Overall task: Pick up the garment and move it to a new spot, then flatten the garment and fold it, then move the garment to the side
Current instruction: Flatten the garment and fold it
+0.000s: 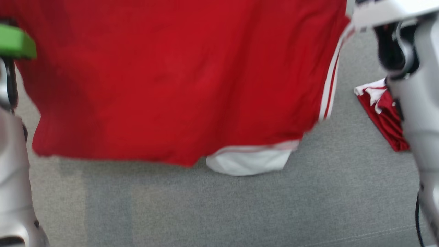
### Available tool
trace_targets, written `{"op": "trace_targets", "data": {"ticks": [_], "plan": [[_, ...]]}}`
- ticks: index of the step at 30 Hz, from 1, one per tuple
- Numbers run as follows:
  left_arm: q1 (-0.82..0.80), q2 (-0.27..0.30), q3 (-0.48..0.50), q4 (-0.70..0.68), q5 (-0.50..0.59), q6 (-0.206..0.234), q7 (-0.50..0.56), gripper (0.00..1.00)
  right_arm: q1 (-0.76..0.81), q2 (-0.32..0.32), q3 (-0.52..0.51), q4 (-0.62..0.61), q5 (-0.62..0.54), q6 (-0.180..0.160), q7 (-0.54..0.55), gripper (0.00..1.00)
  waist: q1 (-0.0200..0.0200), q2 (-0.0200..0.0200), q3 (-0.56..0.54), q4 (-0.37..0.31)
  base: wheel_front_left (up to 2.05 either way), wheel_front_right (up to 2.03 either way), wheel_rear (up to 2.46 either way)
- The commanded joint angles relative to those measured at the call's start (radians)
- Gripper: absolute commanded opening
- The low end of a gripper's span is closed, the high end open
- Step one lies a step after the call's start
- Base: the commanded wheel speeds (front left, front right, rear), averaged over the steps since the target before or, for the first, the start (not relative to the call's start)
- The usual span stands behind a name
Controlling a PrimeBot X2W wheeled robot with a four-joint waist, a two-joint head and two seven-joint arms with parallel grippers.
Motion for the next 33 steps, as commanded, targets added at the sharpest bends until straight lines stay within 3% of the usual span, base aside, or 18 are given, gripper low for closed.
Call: {"op": "trace_targets", "data": {"ticks": [1,7,12,20,28,33], "plan": [[-0.062,0.004,-0.007,0.032,0.012,0.011,-0.010,0.00,-0.069,-0.009,-0.001,0.037,-0.040,-0.002,-0.011,0.00,0.0000,0.0000,0.175,0.027,0.00,0.00,0.00],[-0.353,-0.001,-0.040,0.191,0.044,0.054,-0.064,0.00,-0.403,0.002,-0.071,0.242,-0.212,-0.002,-0.031,0.00,0.0000,0.0000,0.309,0.038,0.00,0.00,0.00],[-0.462,-0.016,-0.037,0.208,0.022,0.073,-0.077,0.00,-0.511,0.023,-0.151,0.250,-0.299,-0.002,-0.032,0.00,0.0000,0.0000,0.348,0.036,0.00,0.00,0.00],[-0.231,-0.030,-0.001,0.220,-0.029,0.081,-0.077,0.00,-0.278,0.051,-0.166,0.178,-0.217,-0.002,-0.033,0.00,0.0000,0.0000,0.368,0.006,0.00,0.00,0.00],[0.086,-0.120,0.101,0.197,-0.102,0.109,-0.077,0.00,0.129,0.070,-0.123,0.051,-0.064,-0.002,-0.033,0.00,0.0000,0.0000,0.345,-0.029,0.00,0.00,0.00],[0.249,-0.165,0.153,0.194,-0.111,0.098,-0.078,0.00,0.349,0.076,-0.067,0.026,0.003,-0.002,-0.033,0.00,0.0000,0.0000,0.297,-0.043,0.00,0.00,0.00]]}}
